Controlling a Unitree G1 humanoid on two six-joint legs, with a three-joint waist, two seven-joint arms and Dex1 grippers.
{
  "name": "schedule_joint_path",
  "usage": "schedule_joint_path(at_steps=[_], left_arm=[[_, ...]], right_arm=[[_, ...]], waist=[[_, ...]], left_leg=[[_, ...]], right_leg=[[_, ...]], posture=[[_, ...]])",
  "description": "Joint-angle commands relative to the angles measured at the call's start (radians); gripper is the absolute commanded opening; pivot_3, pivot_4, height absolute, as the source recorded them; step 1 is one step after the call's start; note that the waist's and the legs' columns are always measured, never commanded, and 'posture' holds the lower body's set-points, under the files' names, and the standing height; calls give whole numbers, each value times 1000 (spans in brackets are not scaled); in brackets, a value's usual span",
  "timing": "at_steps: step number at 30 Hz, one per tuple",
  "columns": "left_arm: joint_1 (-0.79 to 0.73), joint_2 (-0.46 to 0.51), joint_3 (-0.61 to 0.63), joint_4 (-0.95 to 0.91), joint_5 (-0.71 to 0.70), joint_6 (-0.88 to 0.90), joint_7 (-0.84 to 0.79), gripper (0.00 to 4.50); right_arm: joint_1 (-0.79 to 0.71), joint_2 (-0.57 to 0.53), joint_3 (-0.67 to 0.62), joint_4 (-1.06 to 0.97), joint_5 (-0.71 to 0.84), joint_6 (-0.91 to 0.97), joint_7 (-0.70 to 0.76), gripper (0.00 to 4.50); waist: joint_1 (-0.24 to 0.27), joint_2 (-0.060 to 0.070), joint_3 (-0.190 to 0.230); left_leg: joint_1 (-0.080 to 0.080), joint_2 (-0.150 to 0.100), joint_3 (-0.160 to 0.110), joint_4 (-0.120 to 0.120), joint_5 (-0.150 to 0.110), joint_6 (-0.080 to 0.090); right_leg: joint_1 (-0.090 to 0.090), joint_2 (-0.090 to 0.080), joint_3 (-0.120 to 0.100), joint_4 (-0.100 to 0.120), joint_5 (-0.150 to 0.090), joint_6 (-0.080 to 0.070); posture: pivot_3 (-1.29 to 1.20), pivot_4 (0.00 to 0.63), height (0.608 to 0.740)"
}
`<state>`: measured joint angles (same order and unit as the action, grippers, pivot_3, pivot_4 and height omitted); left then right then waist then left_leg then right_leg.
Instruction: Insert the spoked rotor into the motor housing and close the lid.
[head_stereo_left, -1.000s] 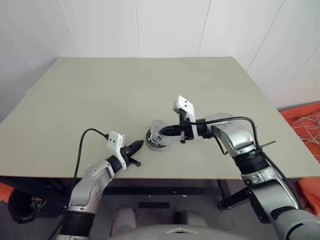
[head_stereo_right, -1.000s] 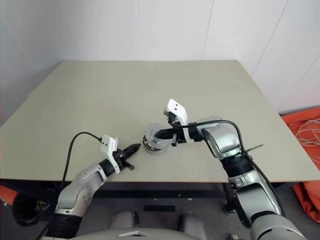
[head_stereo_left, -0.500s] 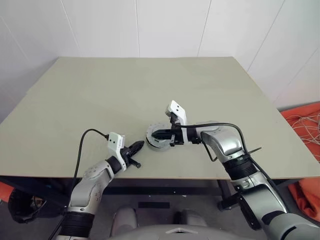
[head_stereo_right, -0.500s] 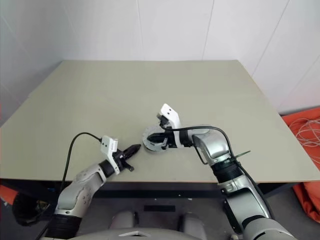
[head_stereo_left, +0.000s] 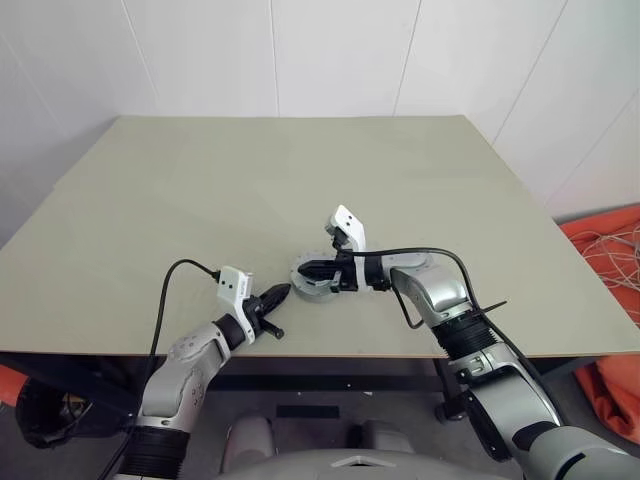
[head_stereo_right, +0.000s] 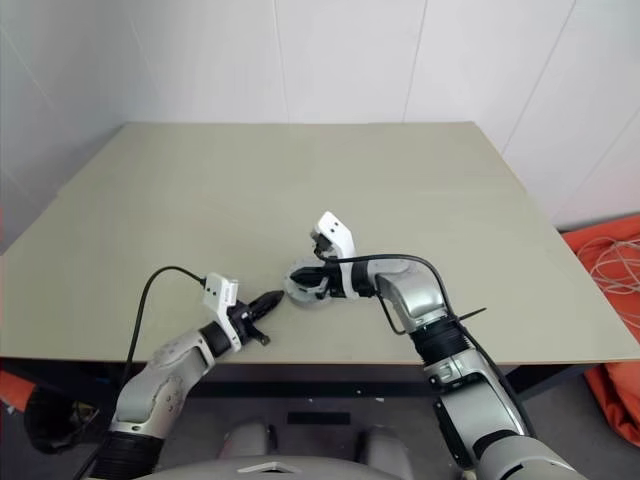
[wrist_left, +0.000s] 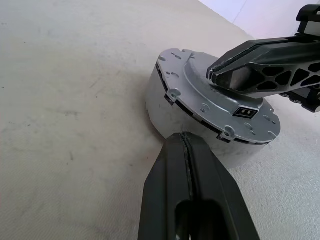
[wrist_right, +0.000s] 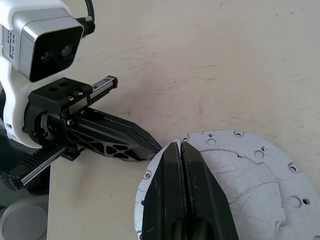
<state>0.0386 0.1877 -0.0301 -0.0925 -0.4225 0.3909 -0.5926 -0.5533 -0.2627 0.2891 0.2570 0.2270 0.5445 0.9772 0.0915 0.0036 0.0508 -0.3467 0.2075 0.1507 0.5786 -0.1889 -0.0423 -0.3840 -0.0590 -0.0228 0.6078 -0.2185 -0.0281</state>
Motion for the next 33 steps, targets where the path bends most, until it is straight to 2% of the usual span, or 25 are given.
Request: schedule_joint_path(at_steps=[1, 12, 17, 21, 25, 33], left_arm=[[-4, 2, 3, -47, -11, -4, 4, 0], [-12, 5, 0, -32, -19, -19, -29, 0], [-11, 0, 3, -31, -19, -17, -27, 0], [-8, -2, 5, -33, -19, -18, -23, 0], [-6, -4, 5, -34, -18, -20, -20, 0], [-6, 2, 6, -37, -21, -10, -21, 0]], right_arm=[[16, -18, 5, -14, -3, 24, 5, 17], [6, -31, -34, -137, 39, 61, -16, 17], [0, 22, -117, -147, 54, -35, -105, 17], [1, -5, -131, -176, 2, -146, -141, 17], [41, -49, -127, -232, -7, -157, -152, 1232], [139, -78, -120, -309, -4, -138, -175, 3956]], waist=[[0, 0, 0], [1, 0, 0], [1, 0, 0], [2, 0, 0], [1, 0, 0], [0, 1, 0]], left_leg=[[0, 0, 0, 0, 0, 0], [-3, 0, 0, -1, 0, 0], [-4, 0, 0, -1, 0, 0], [-4, 0, 0, -1, 0, 0], [-4, 0, 0, -2, 0, 0], [-4, 0, 0, -2, 0, 0]], right_leg=[[0, 0, 0, 0, 0, 0], [-3, 0, 0, -1, 0, 0], [-4, 0, 0, 0, 0, 0], [-4, 0, 0, -1, 0, 0], [-4, 0, 0, -1, 0, 0], [-4, 0, 0, -1, 0, 0]], posture=[[0, 0, 740], [0, 0, 740], [0, 0, 740], [0, 0, 740], [0, 0, 740], [0, 0, 740]])
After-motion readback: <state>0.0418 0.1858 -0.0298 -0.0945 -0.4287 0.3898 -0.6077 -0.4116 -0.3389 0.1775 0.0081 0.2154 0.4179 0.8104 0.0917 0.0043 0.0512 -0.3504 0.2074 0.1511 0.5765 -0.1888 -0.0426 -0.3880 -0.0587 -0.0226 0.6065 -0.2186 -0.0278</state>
